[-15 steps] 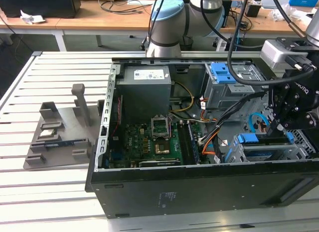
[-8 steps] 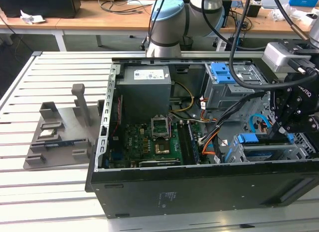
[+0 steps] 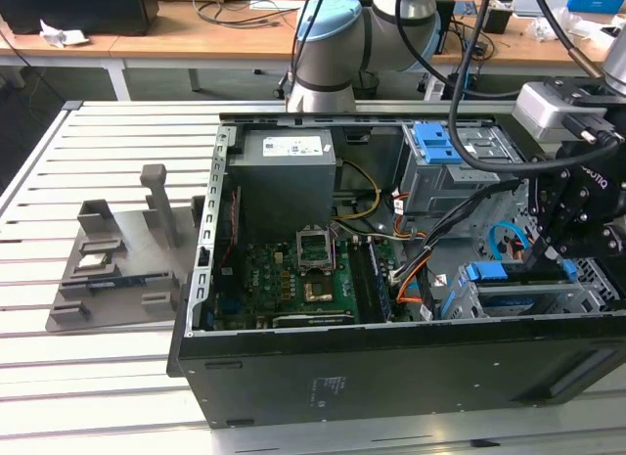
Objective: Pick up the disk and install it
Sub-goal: 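Insert the second disk wire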
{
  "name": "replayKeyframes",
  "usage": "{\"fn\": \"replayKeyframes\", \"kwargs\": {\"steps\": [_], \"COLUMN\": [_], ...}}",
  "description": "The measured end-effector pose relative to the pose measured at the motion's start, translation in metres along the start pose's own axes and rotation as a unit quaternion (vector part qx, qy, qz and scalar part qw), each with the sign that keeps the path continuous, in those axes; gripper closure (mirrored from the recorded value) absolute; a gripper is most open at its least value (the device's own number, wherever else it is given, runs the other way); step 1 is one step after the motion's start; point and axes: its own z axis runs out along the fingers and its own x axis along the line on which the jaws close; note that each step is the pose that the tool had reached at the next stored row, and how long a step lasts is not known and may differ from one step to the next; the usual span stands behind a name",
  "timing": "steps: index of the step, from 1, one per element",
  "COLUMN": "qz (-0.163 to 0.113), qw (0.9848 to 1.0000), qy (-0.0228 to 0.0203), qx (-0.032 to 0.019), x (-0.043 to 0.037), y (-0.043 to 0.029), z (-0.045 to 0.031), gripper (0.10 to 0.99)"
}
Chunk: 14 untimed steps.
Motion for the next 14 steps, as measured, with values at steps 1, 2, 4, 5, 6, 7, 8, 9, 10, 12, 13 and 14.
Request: {"fn": "replayKeyframes", "kwargs": {"steps": [1,2,4,5,6,7,8,9,10,12,13,14], "qz": [0.000,0.000,0.000,0.000,0.000,0.000,0.000,0.000,0.000,0.000,0.000,0.000], "qw": [1.0000,1.0000,1.0000,1.0000,1.0000,1.0000,1.0000,1.0000,1.0000,1.0000,1.0000,1.0000], "qy": [0.0000,0.0000,0.0000,0.0000,-0.0003,-0.0002,-0.0001,0.0000,0.0000,0.0000,-0.0002,-0.0002], "qx": [0.0000,-0.0001,-0.0001,0.0000,-0.0001,0.0000,0.0000,0.0000,0.0000,0.0000,0.0000,0.0000], "x": [-0.0002,-0.0008,-0.0017,-0.0024,-0.0031,-0.0039,-0.0048,-0.0058,-0.0067,-0.0088,-0.0108,-0.0115], "y": [0.0000,-0.0001,-0.0001,-0.0001,-0.0001,-0.0002,-0.0002,-0.0002,-0.0002,-0.0002,-0.0002,-0.0003], "z": [0.0002,0.0004,0.0006,0.0007,0.0009,0.0009,0.0009,0.0009,0.0010,0.0009,0.0011,0.0011], "gripper": [0.980,0.980,0.980,0.980,0.980,0.980,0.980,0.980,0.980,0.980,0.980,0.980]}}
